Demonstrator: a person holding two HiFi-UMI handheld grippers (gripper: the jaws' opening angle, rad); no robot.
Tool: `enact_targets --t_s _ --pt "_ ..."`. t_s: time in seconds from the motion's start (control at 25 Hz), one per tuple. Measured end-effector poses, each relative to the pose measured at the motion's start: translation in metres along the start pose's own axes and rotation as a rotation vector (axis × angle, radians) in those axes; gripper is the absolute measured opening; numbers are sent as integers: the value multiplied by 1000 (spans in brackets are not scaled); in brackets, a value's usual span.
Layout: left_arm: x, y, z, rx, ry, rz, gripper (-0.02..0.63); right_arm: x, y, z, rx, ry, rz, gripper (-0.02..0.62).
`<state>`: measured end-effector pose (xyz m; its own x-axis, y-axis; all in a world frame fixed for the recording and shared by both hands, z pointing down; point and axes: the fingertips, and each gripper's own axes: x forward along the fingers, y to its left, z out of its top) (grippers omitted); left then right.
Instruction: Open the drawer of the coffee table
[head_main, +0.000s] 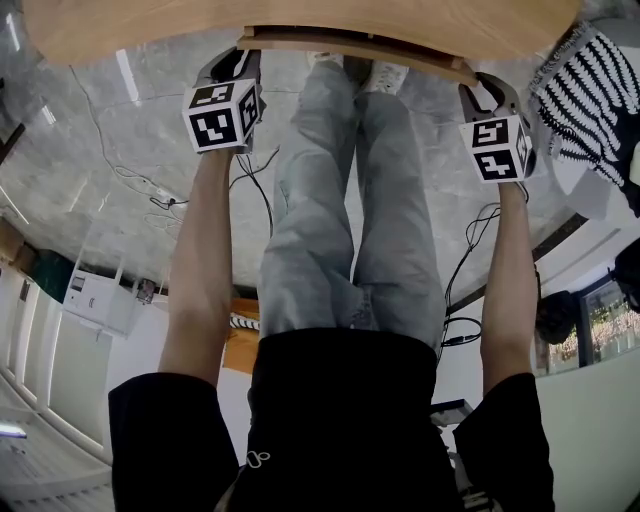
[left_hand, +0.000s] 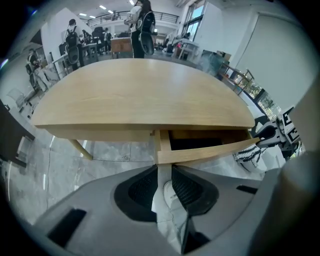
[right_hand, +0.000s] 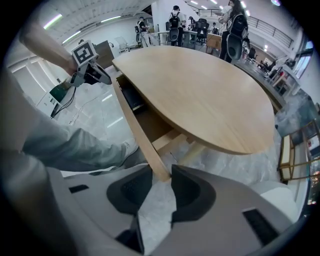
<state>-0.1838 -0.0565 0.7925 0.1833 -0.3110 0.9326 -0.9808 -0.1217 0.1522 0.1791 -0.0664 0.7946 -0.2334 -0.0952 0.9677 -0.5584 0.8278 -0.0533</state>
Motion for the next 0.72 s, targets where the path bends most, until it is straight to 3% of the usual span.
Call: enact_targets --t_s 0.52,0.56,0.6,0.64,0.68,0.72 --pt "-30 -7 -64 -57 79 1 77 -11 60 -34 -42 65 73 108" --pt "-33 -18 -66 -28 77 -53 47 -12 64 -35 -37 65 75 107" --pt "-35 -38 -66 33 73 -131 6 -13 66 -35 -33 66 73 107" --pt "-35 -59 -66 117 71 -187 6 -13 66 -36 -33 68 71 107" --pt "-32 -75 -64 185 74 -194 6 -13 65 -37 -40 73 71 106" --pt "-28 -84 -62 197 76 -171 6 -12 64 -37 -52 78 72 104"
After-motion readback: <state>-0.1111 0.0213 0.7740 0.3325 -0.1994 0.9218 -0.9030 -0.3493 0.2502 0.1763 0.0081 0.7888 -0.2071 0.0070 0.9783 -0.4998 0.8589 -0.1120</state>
